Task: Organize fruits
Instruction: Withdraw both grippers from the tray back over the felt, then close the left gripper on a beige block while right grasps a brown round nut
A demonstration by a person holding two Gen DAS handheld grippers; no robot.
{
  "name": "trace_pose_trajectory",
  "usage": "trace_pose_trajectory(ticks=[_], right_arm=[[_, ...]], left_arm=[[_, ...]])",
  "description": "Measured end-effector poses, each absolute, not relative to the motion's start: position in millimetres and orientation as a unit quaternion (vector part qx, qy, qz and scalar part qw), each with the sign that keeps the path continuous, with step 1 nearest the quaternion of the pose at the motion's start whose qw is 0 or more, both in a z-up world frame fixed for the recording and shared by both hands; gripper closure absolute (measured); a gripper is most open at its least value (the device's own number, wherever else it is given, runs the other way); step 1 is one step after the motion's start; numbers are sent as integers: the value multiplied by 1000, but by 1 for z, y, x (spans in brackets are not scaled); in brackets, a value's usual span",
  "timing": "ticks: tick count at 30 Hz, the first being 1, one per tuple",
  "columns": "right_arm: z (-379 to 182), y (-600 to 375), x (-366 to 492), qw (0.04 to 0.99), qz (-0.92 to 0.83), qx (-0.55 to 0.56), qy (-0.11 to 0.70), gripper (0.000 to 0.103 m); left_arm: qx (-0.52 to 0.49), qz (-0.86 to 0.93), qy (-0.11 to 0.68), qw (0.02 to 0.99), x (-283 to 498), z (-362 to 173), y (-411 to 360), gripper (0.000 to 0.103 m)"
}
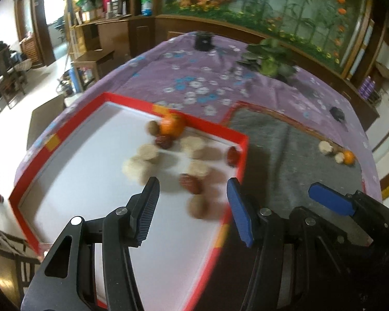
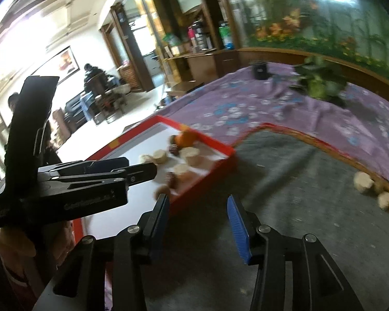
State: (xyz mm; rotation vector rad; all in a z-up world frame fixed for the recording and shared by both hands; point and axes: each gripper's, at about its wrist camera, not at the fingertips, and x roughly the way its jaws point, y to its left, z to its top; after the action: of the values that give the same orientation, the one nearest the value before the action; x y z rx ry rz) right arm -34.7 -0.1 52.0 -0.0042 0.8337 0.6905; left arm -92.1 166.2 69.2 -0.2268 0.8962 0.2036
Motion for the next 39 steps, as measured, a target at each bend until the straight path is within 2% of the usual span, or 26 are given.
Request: trace_pose_trajectory(ticks=[20,39], right_arm=[[39,-180,-28,891,173,58,416,56],[30,-223,-11,891,169,87,413,56]], left_arm=[[-63,-26,474,878,-15,53,34,49],[-12,-115,494,862,81,21,-43,49]])
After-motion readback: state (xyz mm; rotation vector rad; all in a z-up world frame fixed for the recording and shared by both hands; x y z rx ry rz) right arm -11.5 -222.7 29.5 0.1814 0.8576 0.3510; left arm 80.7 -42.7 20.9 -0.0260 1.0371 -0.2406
